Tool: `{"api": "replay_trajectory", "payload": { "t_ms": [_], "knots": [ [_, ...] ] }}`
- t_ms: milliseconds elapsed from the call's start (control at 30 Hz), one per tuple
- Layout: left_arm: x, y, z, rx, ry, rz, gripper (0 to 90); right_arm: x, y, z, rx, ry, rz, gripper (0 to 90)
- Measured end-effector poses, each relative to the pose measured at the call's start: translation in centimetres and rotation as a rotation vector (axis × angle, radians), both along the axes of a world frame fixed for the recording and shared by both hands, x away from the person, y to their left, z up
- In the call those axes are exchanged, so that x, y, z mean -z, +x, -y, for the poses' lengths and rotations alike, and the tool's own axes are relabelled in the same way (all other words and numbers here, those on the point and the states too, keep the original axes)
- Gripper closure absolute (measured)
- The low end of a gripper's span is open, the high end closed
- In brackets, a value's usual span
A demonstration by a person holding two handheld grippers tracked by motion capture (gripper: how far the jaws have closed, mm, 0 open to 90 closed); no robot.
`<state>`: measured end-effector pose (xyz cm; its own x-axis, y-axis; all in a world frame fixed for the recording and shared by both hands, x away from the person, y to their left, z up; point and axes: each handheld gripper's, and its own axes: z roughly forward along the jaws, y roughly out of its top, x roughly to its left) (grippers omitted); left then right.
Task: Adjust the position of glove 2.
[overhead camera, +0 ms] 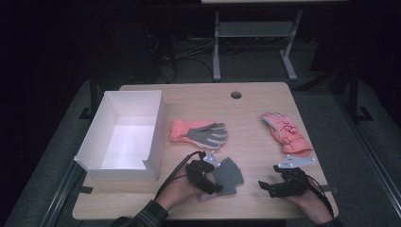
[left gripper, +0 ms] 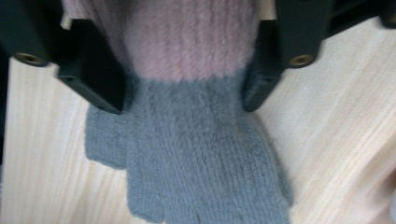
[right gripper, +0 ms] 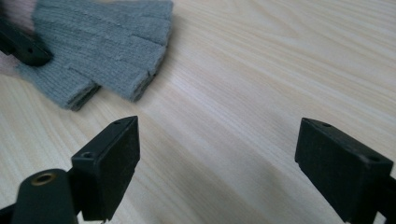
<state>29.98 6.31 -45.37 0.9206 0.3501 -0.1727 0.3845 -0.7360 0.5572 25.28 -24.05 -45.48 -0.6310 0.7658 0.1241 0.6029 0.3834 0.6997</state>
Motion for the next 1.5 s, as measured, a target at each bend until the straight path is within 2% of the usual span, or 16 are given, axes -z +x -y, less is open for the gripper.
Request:
{"api": "replay_trajectory", "payload": {
  "t_ms": [33,100,133,200,300,467,800,867,1133,1267,1433,1467,1500],
  "knots": [
    [-0.1,0.1,-0.1,0.006,-0.003,-0.017,42.8,0.0,0.0,0.0,0.003,-0.001,0.005,13.7],
    [-0.1,0.1,-0.1,0.007,-0.004,-0.024,44.7,0.0,0.0,0.0,0.005,0.000,0.005,13.7],
    [-0.1,0.2,-0.1,0.012,-0.016,-0.040,50.1,0.0,0.0,0.0,0.007,-0.002,0.008,13.7],
    [-0.1,0.3,-0.1,0.013,-0.018,-0.042,54.7,0.1,0.0,0.0,0.009,-0.004,0.010,13.7],
    [-0.2,0.4,-0.2,0.016,-0.021,-0.062,58.8,0.2,0.1,0.1,0.014,-0.003,0.013,13.5],
    [-0.5,0.5,-0.4,0.011,-0.033,-0.080,60.4,0.1,0.1,0.1,0.017,-0.002,0.020,13.5],
    [-3.1,0.9,-1.4,-0.026,-0.067,-0.082,60.5,0.2,0.1,0.3,0.030,0.003,0.021,13.4],
    [-3.7,0.9,-1.5,-0.035,-0.062,-0.073,60.4,0.2,0.1,0.3,0.031,0.005,0.022,13.4],
    [-5.9,1.1,-2.5,-0.077,-0.089,-0.064,60.0,0.2,0.2,0.3,0.037,0.006,0.030,12.4],
    [-7.4,1.6,-3.1,-0.094,-0.081,-0.051,59.9,0.3,0.2,0.3,0.037,0.007,0.031,9.5],
    [-9.3,2.1,-4.0,-0.122,-0.092,-0.040,59.9,0.3,0.2,0.3,0.034,0.008,0.038,7.9],
    [-9.3,2.1,-4.0,-0.122,-0.092,-0.040,59.9,0.3,0.2,0.3,0.034,0.008,0.038,7.9],
    [-10.0,2.2,-4.4,-0.129,-0.090,-0.035,59.9,0.4,0.2,0.3,0.039,0.008,0.034,7.9]
  ]
}}
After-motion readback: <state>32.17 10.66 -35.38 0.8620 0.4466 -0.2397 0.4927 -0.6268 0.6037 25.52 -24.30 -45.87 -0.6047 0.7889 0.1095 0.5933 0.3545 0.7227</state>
